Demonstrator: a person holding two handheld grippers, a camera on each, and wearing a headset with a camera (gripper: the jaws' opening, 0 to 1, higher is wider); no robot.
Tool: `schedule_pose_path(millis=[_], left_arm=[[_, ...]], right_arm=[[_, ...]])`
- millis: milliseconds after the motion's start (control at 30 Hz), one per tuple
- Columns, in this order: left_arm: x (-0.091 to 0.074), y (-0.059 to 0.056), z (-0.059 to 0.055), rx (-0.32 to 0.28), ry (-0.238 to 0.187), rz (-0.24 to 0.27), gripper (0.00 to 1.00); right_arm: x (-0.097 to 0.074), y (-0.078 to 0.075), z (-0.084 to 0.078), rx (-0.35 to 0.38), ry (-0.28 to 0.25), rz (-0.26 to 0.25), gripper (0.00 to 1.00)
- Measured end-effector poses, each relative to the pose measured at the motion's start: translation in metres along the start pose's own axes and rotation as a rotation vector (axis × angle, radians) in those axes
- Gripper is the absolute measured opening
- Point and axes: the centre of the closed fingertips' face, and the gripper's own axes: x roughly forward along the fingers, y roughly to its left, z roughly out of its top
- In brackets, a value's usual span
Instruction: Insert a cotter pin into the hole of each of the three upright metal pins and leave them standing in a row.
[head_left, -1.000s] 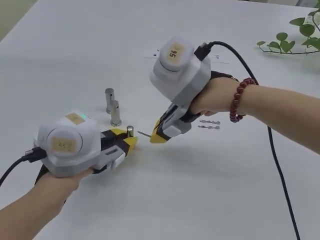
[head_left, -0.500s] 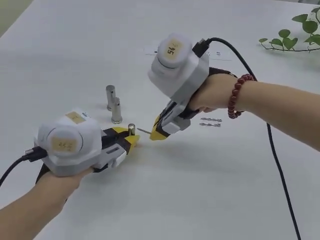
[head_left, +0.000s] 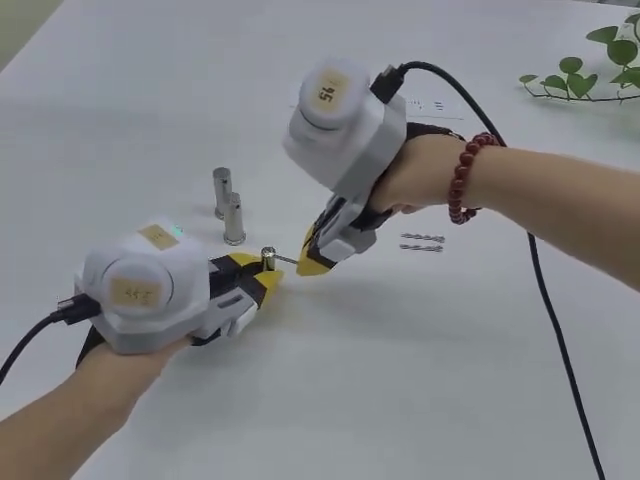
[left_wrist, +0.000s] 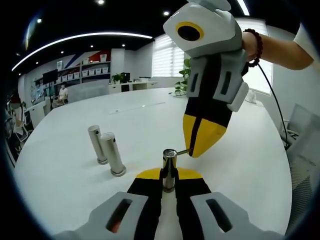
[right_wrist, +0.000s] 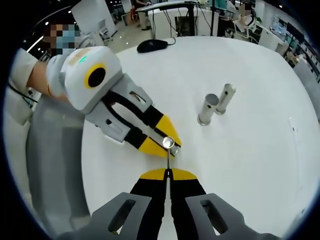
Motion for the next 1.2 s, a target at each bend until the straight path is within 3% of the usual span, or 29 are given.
schedule_pose_path(millis=[300,1200], left_arm=[[0.001,0.000,-0.001,0.003,-0.004,-0.004,0.07],[0.000,-0.004,0.000,0.017,-0.006,0.005,0.07]], right_arm=[[-0.001,0.000,0.002,-0.018,0.046,0.001,0.03],[0.002,0.004,0.018,-0.064,0.003,-0.004,0.04]])
